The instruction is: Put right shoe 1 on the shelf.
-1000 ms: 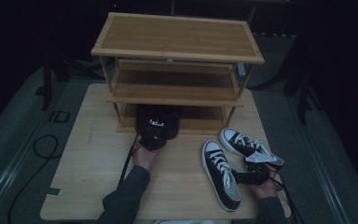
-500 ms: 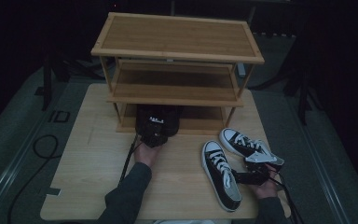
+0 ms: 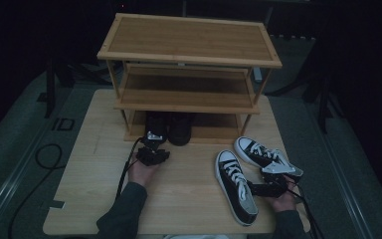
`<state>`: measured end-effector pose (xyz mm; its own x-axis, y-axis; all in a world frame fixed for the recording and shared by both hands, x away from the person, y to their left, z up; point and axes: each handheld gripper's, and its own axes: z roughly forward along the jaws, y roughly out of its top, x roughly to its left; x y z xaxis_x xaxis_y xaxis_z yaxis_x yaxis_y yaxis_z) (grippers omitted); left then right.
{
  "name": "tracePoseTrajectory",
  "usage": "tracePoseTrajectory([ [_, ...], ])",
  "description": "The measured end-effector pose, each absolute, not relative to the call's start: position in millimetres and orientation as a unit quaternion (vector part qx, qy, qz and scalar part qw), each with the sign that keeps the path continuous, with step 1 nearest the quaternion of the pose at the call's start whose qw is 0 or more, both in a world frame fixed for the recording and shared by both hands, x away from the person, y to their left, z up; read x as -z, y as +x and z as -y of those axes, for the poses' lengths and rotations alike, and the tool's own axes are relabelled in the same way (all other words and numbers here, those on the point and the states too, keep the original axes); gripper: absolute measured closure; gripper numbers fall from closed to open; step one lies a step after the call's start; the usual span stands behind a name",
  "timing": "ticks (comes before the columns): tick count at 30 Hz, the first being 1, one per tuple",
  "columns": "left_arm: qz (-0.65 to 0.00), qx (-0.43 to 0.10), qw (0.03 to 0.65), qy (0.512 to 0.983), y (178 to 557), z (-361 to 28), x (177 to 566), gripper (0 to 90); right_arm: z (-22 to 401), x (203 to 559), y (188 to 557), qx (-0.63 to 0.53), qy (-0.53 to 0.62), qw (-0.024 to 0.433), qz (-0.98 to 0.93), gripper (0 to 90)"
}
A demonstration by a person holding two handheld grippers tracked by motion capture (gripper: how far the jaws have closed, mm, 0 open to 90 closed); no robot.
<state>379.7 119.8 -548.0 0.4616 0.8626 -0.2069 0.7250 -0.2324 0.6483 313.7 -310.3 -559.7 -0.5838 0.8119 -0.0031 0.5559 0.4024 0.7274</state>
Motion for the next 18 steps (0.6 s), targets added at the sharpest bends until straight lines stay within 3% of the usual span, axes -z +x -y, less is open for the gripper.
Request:
tracePoseTrajectory([
  [7,-0.501,-0.128,0.348,0.782,370,-132,551,67.3,310,560,314,-0.352,0.418,0.182,-0.817,18.5],
  [18,-0.509,-0.131,0.369,0.766,367,-140,555,62.4,310,560,314,-0.352,0.418,0.182,-0.817,18.5],
])
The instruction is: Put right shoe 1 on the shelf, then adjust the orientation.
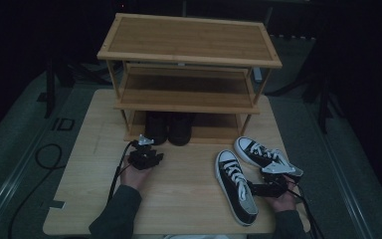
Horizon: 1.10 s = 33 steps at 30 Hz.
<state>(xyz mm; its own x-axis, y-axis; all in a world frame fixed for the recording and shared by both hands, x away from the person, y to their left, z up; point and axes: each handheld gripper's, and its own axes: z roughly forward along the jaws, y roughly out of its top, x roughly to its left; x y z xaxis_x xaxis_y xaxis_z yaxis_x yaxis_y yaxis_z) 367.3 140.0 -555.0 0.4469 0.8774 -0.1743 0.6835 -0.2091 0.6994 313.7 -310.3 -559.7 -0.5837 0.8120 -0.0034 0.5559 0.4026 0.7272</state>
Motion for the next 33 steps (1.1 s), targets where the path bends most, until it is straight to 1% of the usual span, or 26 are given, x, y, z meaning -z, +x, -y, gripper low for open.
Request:
tracePoseTrajectory([
  [6,-0.51,-0.131,0.376,0.763,366,-141,556,61.7,310,560,314,-0.352,0.418,0.182,-0.817,18.5],
  [12,-0.511,-0.134,0.363,0.767,367,-133,554,61.0,310,560,314,-0.352,0.418,0.182,-0.817,18.5],
  [20,-0.478,-0.137,0.35,0.794,374,-99,548,62.4,310,560,314,-0.352,0.418,0.182,-0.817,18.5],
  [26,-0.46,-0.138,0.356,0.801,382,-74,542,62.8,310,560,314,-0.352,0.418,0.182,-0.817,18.5],
  [30,-0.449,-0.141,0.356,0.807,387,-58,542,66.7,310,560,314,-0.352,0.418,0.182,-0.817,18.5],
  [33,-0.45,-0.147,0.348,0.809,390,-49,543,73.1,310,560,314,-0.352,0.418,0.182,-0.817,18.5],
])
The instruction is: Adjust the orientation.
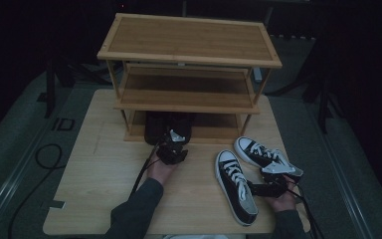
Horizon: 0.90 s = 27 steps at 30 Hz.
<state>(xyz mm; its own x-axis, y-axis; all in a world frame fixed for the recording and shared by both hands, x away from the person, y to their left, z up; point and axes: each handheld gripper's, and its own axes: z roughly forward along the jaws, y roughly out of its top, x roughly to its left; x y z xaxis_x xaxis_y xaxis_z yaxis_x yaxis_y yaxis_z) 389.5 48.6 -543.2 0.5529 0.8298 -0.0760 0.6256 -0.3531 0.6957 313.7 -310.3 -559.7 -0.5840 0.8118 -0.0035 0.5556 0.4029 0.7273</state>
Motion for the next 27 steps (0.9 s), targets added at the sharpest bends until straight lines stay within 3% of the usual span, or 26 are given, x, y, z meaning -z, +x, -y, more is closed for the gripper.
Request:
tracePoseTrajectory([
  [7,-0.456,-0.159,0.349,0.803,400,-26,547,89.5,310,560,314,-0.352,0.418,0.182,-0.817,18.6],
  [21,-0.455,-0.206,0.345,0.795,425,10,549,90.0,310,560,314,-0.352,0.418,0.182,-0.817,19.4],
  [27,-0.464,-0.217,0.354,0.782,433,17,550,90.0,311,559,311,-0.36,0.417,0.186,-0.813,33.4],
])
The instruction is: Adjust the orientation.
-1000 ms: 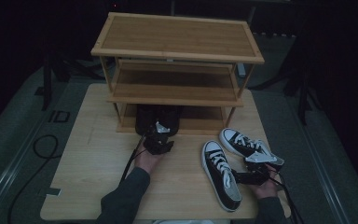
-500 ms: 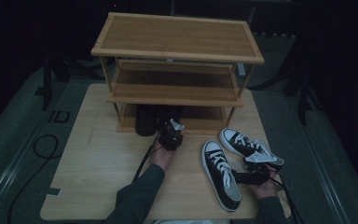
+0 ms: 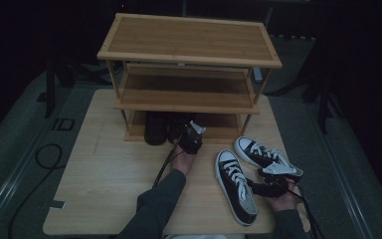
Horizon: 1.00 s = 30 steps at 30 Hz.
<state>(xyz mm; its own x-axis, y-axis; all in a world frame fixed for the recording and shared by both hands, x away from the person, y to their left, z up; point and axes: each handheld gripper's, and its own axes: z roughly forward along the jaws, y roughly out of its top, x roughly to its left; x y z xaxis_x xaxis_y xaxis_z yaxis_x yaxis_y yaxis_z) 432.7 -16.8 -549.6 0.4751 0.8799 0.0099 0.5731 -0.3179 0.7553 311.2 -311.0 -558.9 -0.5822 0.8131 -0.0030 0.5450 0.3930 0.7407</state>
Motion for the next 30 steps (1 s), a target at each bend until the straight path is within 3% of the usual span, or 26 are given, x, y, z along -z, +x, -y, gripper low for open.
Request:
tracePoseTrajectory([
  [6,-0.472,-0.219,0.357,0.776,439,19,550,89.8,312,556,309,-0.36,0.422,0.182,-0.812,51.1],
  [11,-0.484,-0.223,0.361,0.766,444,21,551,87.2,308,548,304,-0.359,0.427,0.175,-0.811,55.9],
  [30,-0.491,-0.246,0.348,0.76,450,29,557,83.7,292,484,249,-0.434,0.392,0.143,-0.799,58.6],
])
